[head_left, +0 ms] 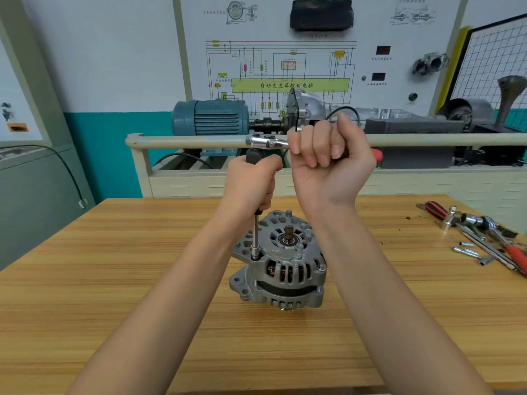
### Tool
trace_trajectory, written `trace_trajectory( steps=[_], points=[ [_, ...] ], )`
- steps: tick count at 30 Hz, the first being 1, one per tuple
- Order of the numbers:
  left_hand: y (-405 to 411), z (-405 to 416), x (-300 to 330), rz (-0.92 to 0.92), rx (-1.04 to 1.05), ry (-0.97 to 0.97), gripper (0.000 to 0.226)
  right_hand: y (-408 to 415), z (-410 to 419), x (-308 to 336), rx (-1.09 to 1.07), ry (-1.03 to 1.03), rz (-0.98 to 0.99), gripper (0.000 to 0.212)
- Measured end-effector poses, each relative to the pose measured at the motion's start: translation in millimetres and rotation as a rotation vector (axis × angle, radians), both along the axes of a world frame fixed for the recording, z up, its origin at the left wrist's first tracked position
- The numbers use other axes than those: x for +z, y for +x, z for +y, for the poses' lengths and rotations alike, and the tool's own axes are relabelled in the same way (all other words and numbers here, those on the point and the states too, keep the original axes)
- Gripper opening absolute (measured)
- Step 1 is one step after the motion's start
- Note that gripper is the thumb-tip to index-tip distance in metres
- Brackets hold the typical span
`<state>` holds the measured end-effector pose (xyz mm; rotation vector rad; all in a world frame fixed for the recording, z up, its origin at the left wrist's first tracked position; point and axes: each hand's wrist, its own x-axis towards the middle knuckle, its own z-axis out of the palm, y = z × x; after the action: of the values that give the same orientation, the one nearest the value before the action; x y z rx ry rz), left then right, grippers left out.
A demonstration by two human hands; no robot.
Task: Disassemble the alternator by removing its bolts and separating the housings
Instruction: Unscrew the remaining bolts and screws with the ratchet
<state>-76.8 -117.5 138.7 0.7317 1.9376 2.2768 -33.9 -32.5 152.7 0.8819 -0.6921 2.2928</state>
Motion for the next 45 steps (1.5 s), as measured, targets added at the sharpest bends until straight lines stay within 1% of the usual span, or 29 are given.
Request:
trace_trajectory(
  steps=[2, 4, 5, 7, 8, 9, 11, 13, 15, 16, 18, 20, 21, 23, 26, 28, 30, 31, 32, 33, 34, 35, 36, 39, 41, 43, 45],
  points=[
    [2.3, 6.0, -0.6, 0.027, 0.145, 0.016, 0.04, 5.8, -14.8, -5.9, -0.291, 0.14, 0.121, 0.044],
    [8.3, 8.6, -1.1, 0.083, 0.211, 0.012, 0.032, 9.6, -29.3, -12.3, -0.608, 0.266, 0.218, 0.034],
    [11.6, 8.5, -1.1, 0.112, 0.217, 0.005, 0.026, 10.7, -35.3, -14.1, -0.71, 0.321, 0.247, 0.031],
    [12.5, 5.9, -2.2, 0.125, 0.184, 0.002, 0.021, 10.8, -39.8, -14.7, -0.772, 0.354, 0.256, 0.029],
    [10.0, 2.9, -2.6, 0.116, 0.132, 0.0, 0.022, 10.8, -38.4, -13.2, -0.744, 0.326, 0.24, 0.031],
    [5.7, -1.0, -2.8, 0.107, 0.058, -0.009, 0.027, 10.2, -34.7, -10.7, -0.67, 0.285, 0.22, 0.035],
    [-3.7, -9.4, -1.9, 0.119, -0.093, -0.055, 0.034, 8.6, -22.0, -4.4, -0.414, 0.204, 0.167, 0.044],
    [-10.1, -14.9, -0.2, 0.163, -0.196, -0.07, 0.037, 4.8, -6.3, 2.1, -0.106, 0.082, 0.068, 0.05],
    [-13.4, -15.1, 0.1, 0.171, -0.289, -0.028, 0.035, -2.6, 7.0, 5.9, 0.149, -0.082, -0.048, 0.049],
    [-14.1, -14.1, 0.3, 0.149, -0.35, -0.009, 0.034, -6.8, 11.9, 6.8, 0.232, -0.152, -0.092, 0.048],
    [-14.9, -12.7, 1.2, 0.065, -0.49, 0.002, 0.035, -13.4, 17.2, 8.2, 0.325, -0.242, -0.131, 0.047],
    [-15.8, -13.1, 1.3, -0.01, -0.592, -0.006, 0.037, -15.2, 17.6, 8.7, 0.335, -0.267, -0.137, 0.047],
    [-16.5, -13.6, 1.1, -0.03, -0.598, -0.011, 0.038, -13.8, 17.0, 8.5, 0.314, -0.255, -0.13, 0.047],
    [-16.6, -12.9, 0.2, -0.021, -0.512, -0.028, 0.044, -7.7, 13.3, 6.2, 0.231, -0.199, -0.099, 0.048],
    [-7.8, -4.5, -1.7, 0.036, -0.238, -0.01, 0.048, 2.5, 0.8, 0.1, 0.009, -0.031, -0.006, 0.049],
    [-4.1, 1.7, -3.2, 0.052, -0.059, 0.031, 0.046, 7.4, -13.3, -4.5, -0.25, 0.103, 0.094, 0.044],
    [-3.1, 7.6, -4.5, 0.115, 0.106, 0.053, 0.035, 10.6, -27.9, -10.2, -0.566, 0.235, 0.185, 0.036],
    [-1.9, 10.0, -4.1, 0.166, 0.146, 0.053, 0.029, 11.7, -34.6, -12.2, -0.687, 0.3, 0.221, 0.032],
    [-0.4, 11.2, -5.0, 0.208, 0.138, 0.052, 0.028, 12.0, -39.4, -13.4, -0.756, 0.347, 0.244, 0.029],
    [-0.3, 10.7, -6.4, 0.228, 0.116, 0.053, 0.03, 11.9, -41.4, -13.6, -0.773, 0.36, 0.251, 0.03],
    [-1.2, 8.8, -7.1, 0.216, 0.101, 0.053, 0.029, 11.7, -40.2, -12.1, -0.744, 0.34, 0.241, 0.034],
    [-3.7, 5.2, -7.6, 0.182, 0.083, 0.061, 0.029, 11.3, -36.7, -9.5, -0.671, 0.3, 0.22, 0.037],
    [-7.3, 0.6, -8.7, 0.15, 0.028, 0.062, 0.032, 9.9, -31.1, -6.1, -0.553, 0.25, 0.192, 0.041],
    [-13.6, -12.0, -5.8, 0.119, -0.208, 0.043, 0.029, 2.7, -7.5, 4.6, -0.064, 0.049, 0.026, 0.051],
    [-17.5, -15.7, -3.9, 0.127, -0.308, 0.012, 0.029, -6.1, 7.0, 7.9, 0.199, -0.138, -0.102, 0.049],
    [-18.1, -15.2, -3.0, 0.118, -0.406, 0.006, 0.032, -13.9, 15.0, 8.8, 0.315, -0.253, -0.157, 0.046],
    [-17.1, -13.6, -1.3, 0.053, -0.529, 0.018, 0.035, -17.6, 15.6, 9.5, 0.343, -0.294, -0.164, 0.045]
  ],
)
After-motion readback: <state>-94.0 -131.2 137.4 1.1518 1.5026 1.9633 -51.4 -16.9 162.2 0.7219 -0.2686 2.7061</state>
